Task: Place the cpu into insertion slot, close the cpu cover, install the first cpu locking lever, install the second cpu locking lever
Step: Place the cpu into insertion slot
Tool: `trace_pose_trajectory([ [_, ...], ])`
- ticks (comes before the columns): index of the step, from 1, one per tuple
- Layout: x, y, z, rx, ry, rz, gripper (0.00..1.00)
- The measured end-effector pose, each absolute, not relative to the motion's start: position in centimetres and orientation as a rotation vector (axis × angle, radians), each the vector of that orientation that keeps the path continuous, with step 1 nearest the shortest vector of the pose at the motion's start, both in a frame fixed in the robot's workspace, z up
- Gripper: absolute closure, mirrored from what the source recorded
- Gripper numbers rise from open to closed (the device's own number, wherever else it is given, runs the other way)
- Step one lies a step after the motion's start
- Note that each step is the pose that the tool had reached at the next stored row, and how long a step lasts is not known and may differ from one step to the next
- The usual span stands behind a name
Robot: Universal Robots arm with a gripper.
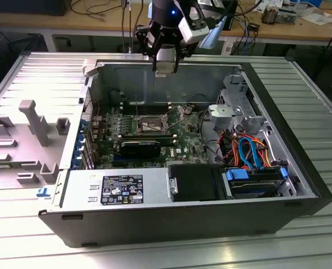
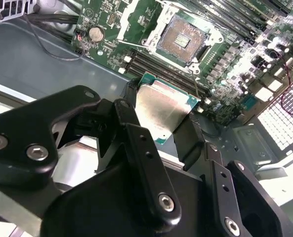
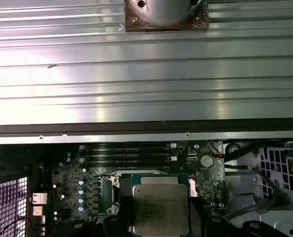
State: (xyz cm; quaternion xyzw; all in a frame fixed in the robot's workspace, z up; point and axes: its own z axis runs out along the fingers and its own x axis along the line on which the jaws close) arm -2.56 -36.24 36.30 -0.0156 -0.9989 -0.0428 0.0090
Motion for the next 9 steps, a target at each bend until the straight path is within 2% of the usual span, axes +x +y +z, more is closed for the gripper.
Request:
trace_pose_trajectory([
  [9, -2.56, -36.32, 36.08, -0.070, -3.121, -0.134, 0.46],
])
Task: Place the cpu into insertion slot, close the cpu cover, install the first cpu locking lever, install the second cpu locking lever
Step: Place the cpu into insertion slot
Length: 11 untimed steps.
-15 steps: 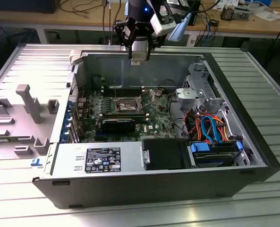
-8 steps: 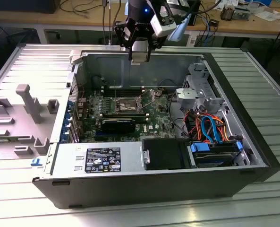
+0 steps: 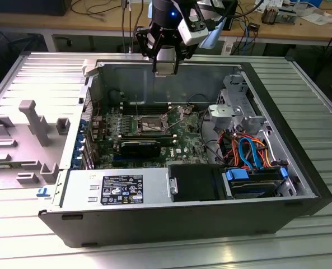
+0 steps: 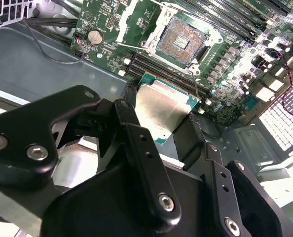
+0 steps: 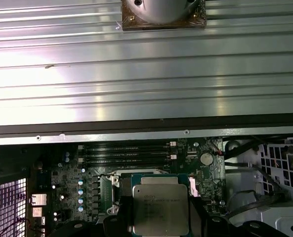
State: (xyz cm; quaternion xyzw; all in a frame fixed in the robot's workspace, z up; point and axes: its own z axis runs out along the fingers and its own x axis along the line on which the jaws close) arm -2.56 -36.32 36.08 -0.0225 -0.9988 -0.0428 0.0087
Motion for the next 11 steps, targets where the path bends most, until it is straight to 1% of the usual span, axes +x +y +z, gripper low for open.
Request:
trace_pose_trajectory([
  [11, -2.55, -36.32, 36.04, -0.110, -3.121, -0.134, 0.46],
])
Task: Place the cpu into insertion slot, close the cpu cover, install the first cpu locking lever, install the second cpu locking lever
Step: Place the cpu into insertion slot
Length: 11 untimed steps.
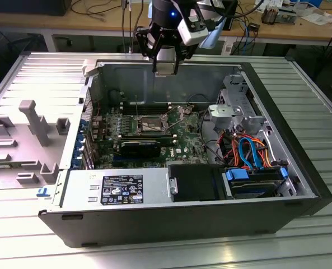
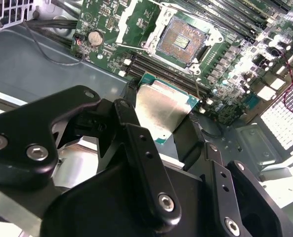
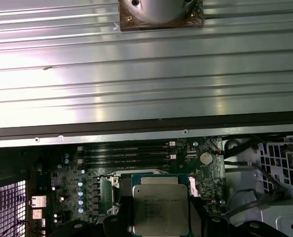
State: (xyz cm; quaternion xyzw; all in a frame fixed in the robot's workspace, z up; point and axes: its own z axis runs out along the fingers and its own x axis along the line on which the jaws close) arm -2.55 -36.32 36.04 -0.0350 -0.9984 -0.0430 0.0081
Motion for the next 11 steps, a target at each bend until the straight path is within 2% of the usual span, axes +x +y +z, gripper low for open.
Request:
trace_pose_trajectory([
  [11, -2.50, -36.47, 35.99, -0.147, -3.121, -0.125, 0.46],
])
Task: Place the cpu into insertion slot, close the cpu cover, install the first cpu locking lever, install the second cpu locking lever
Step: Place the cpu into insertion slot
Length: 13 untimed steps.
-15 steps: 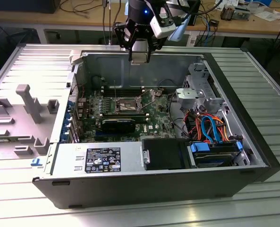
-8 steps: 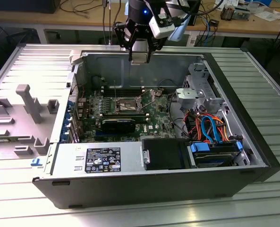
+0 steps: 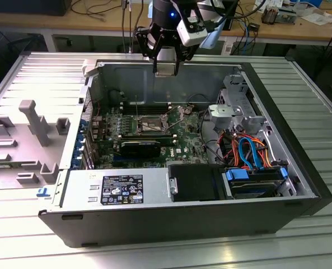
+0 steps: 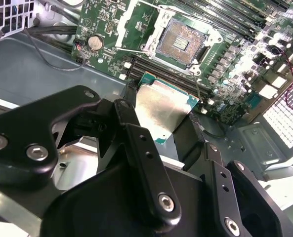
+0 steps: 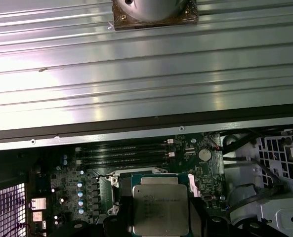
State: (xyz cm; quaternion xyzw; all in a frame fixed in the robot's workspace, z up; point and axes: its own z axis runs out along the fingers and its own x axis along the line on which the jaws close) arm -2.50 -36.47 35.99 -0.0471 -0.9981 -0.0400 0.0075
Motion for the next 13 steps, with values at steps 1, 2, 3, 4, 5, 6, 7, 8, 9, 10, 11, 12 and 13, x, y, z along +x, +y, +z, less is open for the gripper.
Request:
trace_pose_trajectory([
  [1, -2.50, -36.47, 35.98, -0.148, -3.121, -0.124, 0.46],
  [2, -2.50, -36.47, 35.98, -0.149, -3.121, -0.124, 0.46],
  [3, -2.50, -36.47, 35.98, -0.149, -3.121, -0.124, 0.46],
  [4, -2.50, -36.47, 35.98, -0.150, -3.121, -0.124, 0.46],
  [5, -2.50, -36.47, 35.98, -0.151, -3.121, -0.124, 0.46],
  [6, -2.50, -36.47, 35.98, -0.153, -3.121, -0.124, 0.46],
  [7, -2.50, -36.47, 35.98, -0.154, -3.121, -0.125, 0.46],
  [8, -2.50, -36.47, 35.98, -0.155, -3.121, -0.125, 0.46],
  [9, -2.50, -36.47, 35.98, -0.157, -3.121, -0.125, 0.46],
  [10, -2.50, -36.47, 35.98, -0.159, -3.120, -0.125, 0.46],
  [11, -2.50, -36.47, 35.98, -0.160, -3.120, -0.125, 0.46],
  [12, -2.50, -36.47, 35.98, -0.163, -3.120, -0.125, 0.46],
  [13, -2.50, -36.47, 35.98, -0.165, -3.120, -0.125, 0.46],
])
